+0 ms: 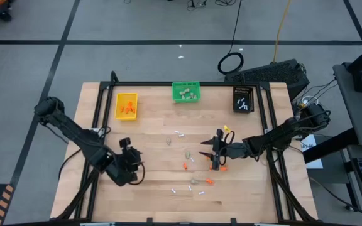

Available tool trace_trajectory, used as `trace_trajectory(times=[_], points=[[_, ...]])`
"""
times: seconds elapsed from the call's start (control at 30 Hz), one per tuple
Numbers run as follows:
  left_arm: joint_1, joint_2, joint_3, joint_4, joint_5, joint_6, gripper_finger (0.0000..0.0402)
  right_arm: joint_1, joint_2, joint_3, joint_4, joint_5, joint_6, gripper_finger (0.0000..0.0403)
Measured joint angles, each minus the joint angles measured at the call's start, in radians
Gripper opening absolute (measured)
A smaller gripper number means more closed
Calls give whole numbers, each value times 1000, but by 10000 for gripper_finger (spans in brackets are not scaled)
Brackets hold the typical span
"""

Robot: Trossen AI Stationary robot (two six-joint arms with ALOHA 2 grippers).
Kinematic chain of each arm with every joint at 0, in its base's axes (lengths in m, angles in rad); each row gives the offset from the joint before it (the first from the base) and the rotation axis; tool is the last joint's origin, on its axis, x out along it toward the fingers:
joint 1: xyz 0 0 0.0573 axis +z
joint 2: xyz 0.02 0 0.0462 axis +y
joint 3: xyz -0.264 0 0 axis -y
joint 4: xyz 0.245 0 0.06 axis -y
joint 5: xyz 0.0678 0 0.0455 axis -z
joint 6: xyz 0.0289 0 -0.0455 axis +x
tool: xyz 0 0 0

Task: Sort Halloween decoration
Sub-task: Put the orange skeleton toy into the yellow bin

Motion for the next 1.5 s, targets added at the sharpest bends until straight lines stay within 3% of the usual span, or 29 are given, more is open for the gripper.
trace_trajectory(times=[0.17, 0.4, 0.6, 0.77, 0.93, 1.03, 1.23, 1.5], points=[[-7, 8, -77, 273, -90, 90, 177, 0, 0, 0, 6, 0, 16, 196], [11, 84, -139, 684, -97, 388, 177, 0, 0, 0, 2, 0, 24, 196], [105, 199, -138, 904, -78, 500, 177, 0, 0, 0, 2, -1, 27, 196], [181, 283, -138, 961, 35, 503, 177, 0, 0, 3, -4, -100, 63, 196], [219, 352, -138, 996, 84, 503, 177, 22, 0, 83, -143, -214, 117, 192], [223, 374, -138, 1014, 115, 504, 177, 51, 17, 147, -257, -213, 144, 174], [223, 388, -138, 1051, 150, 504, 177, 87, 142, 246, -285, -186, 159, 116], [223, 388, -137, 1054, 154, 504, 177, 80, 286, 464, -552, -184, 127, 56]])
